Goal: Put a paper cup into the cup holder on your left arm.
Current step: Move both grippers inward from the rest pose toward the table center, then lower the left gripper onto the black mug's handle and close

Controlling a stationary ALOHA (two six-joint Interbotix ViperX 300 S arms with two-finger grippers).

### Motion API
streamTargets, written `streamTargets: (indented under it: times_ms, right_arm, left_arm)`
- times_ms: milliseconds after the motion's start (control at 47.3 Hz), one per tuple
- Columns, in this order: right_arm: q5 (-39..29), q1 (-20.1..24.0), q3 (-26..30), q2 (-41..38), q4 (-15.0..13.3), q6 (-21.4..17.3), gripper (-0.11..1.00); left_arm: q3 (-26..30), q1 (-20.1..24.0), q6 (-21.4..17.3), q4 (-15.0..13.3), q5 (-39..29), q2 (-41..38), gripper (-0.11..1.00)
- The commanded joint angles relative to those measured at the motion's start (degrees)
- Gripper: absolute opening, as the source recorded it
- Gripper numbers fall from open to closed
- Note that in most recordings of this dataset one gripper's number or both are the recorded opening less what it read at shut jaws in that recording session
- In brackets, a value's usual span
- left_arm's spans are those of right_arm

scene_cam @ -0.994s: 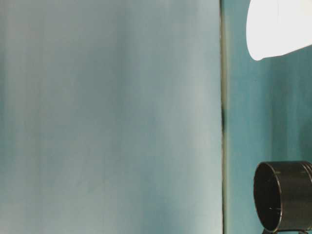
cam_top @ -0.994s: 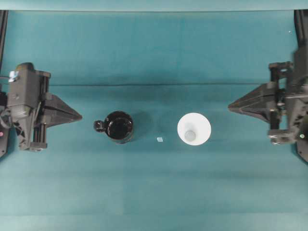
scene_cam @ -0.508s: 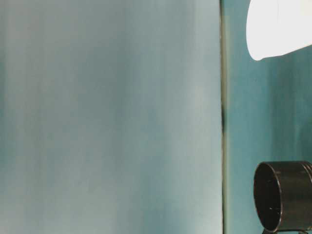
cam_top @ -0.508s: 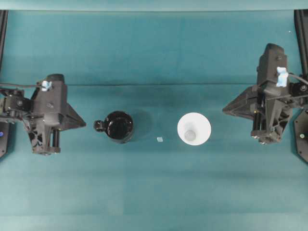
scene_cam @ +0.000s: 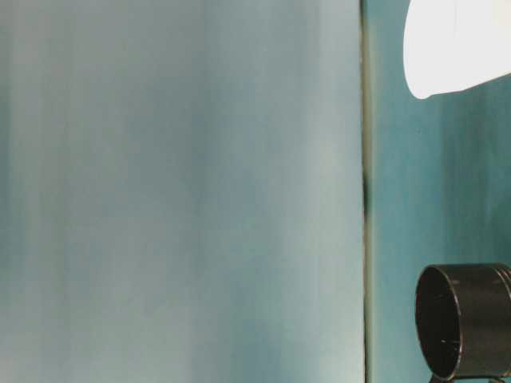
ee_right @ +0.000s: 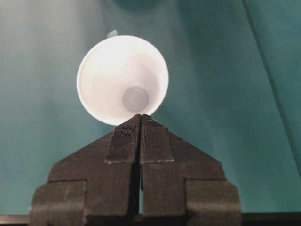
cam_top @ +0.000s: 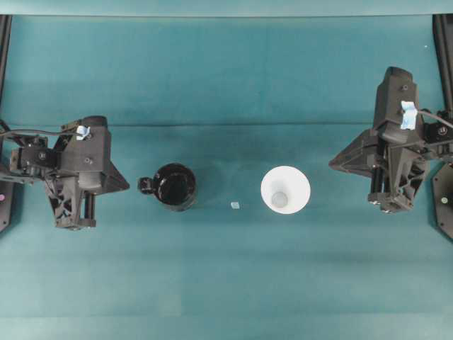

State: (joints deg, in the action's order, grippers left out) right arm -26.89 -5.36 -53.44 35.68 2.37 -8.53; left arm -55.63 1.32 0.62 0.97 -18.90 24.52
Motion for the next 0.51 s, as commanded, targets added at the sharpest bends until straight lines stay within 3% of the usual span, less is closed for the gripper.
streamTargets:
  times_ms: [0,127,360,423,486]
  right_arm:
    - [0.1,-0.1,1.5,0.1,-0.1,-0.5,-0.02]
    - [-0.6,-0.1,1.5,0.1,-0.1,-0.6,-0.02]
    - [-1.4,-0.1,1.5,0.1,0.0,-0.5,-0.02]
    - [-1.4,-0.1,1.5,0.1,0.0,-0.5,-0.02]
    - [-1.4,-0.1,1.4,0.1,0.0,-0.5,-0.02]
  left_arm:
    - [0.1,0.1,0.0,0.2,0.7,-0.3,0.04]
    - [0.4,0.7,0.7,0.2,1.2,-1.0,0.25]
    - [0.5,2.9,2.2,0.2,2.2,-3.5,0.9]
    - [0.5,3.2,2.9,0.1,2.5,-4.5,0.96]
    - [0.5,3.2,3.4,0.2,3.1,-5.4,0.94]
